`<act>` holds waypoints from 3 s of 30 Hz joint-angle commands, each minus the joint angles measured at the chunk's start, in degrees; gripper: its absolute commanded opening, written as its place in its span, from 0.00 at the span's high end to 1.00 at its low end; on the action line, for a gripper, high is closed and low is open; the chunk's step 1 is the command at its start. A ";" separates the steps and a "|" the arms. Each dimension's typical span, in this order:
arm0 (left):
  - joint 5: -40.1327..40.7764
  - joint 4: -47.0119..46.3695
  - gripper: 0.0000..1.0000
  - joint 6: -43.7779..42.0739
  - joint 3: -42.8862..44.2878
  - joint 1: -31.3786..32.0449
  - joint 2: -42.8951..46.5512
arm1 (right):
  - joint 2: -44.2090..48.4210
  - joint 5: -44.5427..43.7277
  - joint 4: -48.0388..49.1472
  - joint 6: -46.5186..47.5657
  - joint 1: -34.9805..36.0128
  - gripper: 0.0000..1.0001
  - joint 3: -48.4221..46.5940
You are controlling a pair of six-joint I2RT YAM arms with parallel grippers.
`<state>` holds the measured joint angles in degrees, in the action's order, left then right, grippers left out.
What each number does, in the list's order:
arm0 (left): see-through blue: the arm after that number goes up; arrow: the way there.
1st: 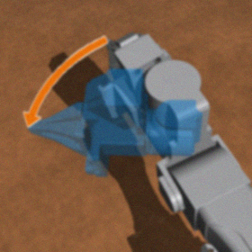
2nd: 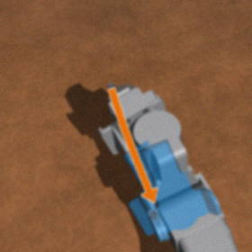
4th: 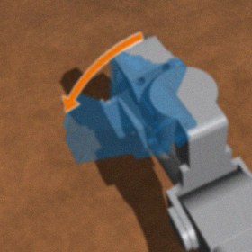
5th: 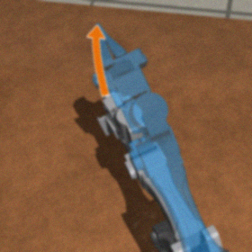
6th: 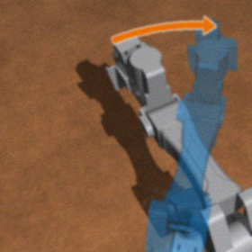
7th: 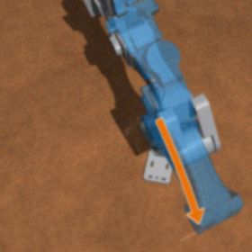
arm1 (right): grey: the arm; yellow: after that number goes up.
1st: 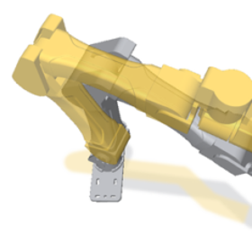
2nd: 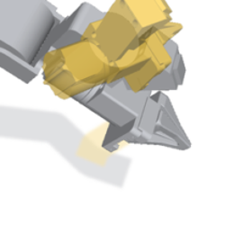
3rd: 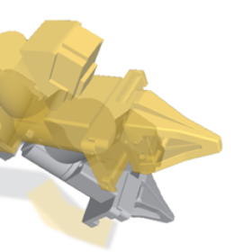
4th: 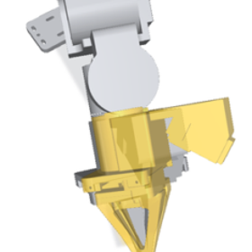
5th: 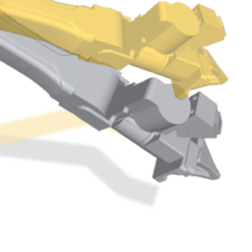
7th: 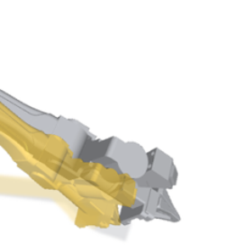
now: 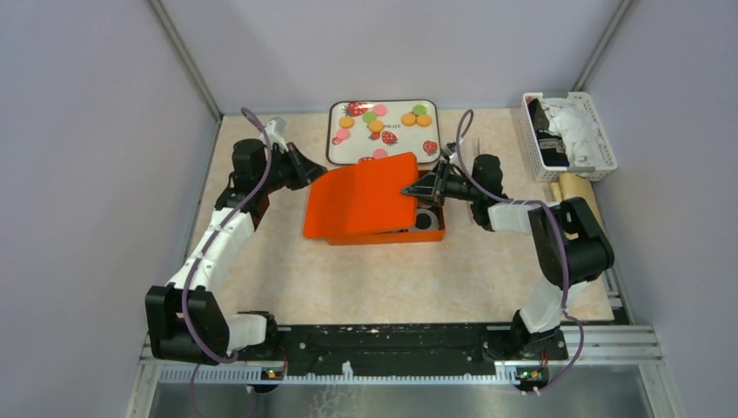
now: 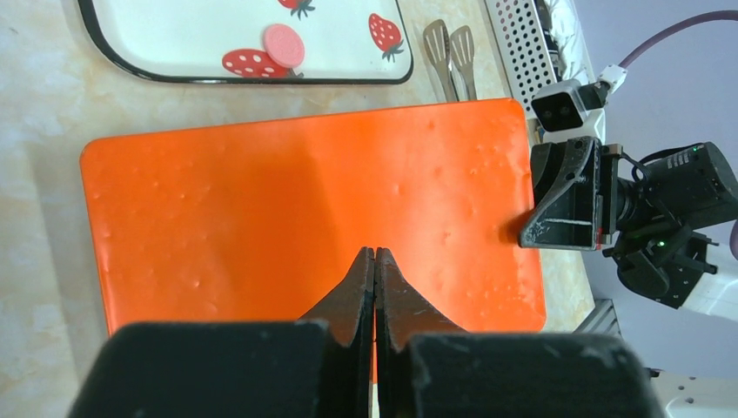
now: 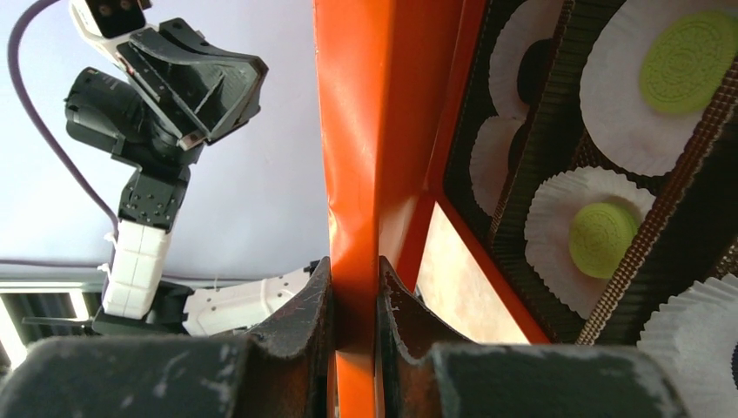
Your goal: Pack the cookies
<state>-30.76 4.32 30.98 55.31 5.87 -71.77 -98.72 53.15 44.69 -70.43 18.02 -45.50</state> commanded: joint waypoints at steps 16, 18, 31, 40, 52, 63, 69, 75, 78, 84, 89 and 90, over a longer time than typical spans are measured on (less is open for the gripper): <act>2.45 -12.73 1.00 2.15 -7.75 6.88 1.19 | -2.98 10.07 20.07 -3.57 -9.14 1.00 6.76; 3.30 -14.03 1.00 1.92 -8.85 9.25 0.11 | -3.15 10.35 19.36 -3.23 -9.81 1.00 6.74; 5.49 -20.08 1.00 3.21 -16.82 19.70 -5.08 | -2.91 9.95 1.77 8.12 -13.62 1.00 3.63; 4.65 -23.90 1.00 3.82 -17.76 21.81 -10.14 | 2.30 -3.55 -41.65 36.04 -14.02 0.93 -8.48; 2.85 -27.81 1.00 5.30 -17.60 23.19 -15.67 | 4.33 -14.73 -53.14 40.55 -14.07 0.51 -12.33; 1.75 -29.66 1.00 5.72 -16.12 24.48 -20.06 | 12.74 -23.52 -59.28 42.25 -14.07 0.45 -13.29; 0.91 -29.00 1.00 6.90 -13.55 24.80 -17.12 | 16.87 -33.44 -64.59 44.14 -14.09 0.48 -15.11; 9.28 -13.80 1.00 5.41 -5.99 24.68 -5.01 | 14.78 -37.49 -67.49 46.44 -14.07 0.93 -17.28; 17.96 -1.35 1.00 5.83 -2.94 24.28 -1.34 | 13.03 -39.26 -68.13 47.31 -14.02 1.00 -18.51; 26.67 6.45 1.00 10.07 -8.81 16.93 3.50 | 7.88 -42.46 -70.04 49.70 -12.81 1.00 -22.02; 31.06 7.94 1.00 10.78 -13.90 8.55 4.62 | 3.02 -46.38 -71.28 51.15 -10.06 1.00 -24.96; 32.87 7.73 1.00 10.48 -14.19 8.01 4.19 | 2.08 -46.44 -71.20 51.18 -9.70 1.00 -25.21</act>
<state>-4.89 8.58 40.62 43.07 16.62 -67.75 -93.76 10.13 -25.69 -21.34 6.09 -66.72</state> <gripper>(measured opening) 0.005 0.002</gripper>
